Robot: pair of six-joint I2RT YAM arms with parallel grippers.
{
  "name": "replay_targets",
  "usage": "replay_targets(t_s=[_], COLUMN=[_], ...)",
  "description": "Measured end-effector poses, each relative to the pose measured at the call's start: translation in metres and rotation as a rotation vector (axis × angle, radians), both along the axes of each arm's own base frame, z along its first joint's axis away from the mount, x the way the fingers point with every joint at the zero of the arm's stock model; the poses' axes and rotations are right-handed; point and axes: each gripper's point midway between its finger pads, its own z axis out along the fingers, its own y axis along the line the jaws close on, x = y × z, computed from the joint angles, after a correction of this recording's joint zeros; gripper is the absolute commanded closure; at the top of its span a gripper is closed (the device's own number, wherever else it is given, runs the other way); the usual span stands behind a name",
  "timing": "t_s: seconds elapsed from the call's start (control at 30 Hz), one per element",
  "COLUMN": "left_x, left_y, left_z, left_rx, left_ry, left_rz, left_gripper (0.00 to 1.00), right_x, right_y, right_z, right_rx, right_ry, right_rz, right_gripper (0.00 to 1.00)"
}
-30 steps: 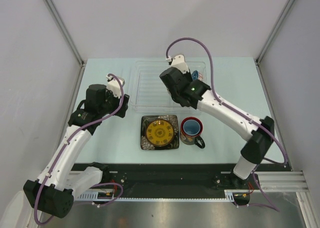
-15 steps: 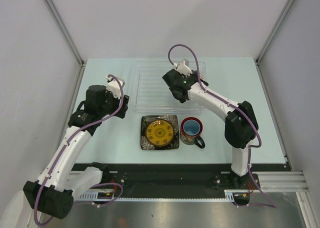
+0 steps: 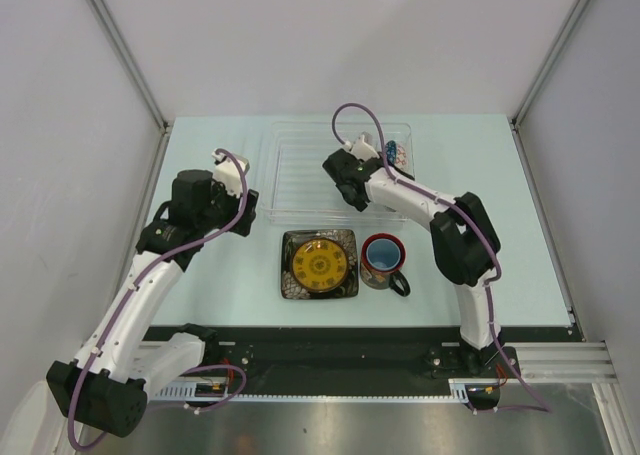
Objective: Load the mixed dishes into the dish rack
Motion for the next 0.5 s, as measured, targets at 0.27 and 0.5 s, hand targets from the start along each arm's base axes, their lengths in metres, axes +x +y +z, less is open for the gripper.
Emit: replay_targets(t_s=[0.27,0.5], left_x=[0.001,0.001], left_y=[0.0,0.0], left_z=[0.001,0.001], left_rx=[0.005,0.005], left_ry=[-0.007,-0.008], left_rz=[-0.004,-0.004], left_gripper=[0.18,0.18], right_x=[-0.001,-0.003], right_y=[0.001,0.002], right_z=[-0.031,-0.042], right_rx=[-0.027,-0.014], right_ry=[0.061,0.083], right_rz=[0.0,-0.005], right_gripper=[0.98,0.41])
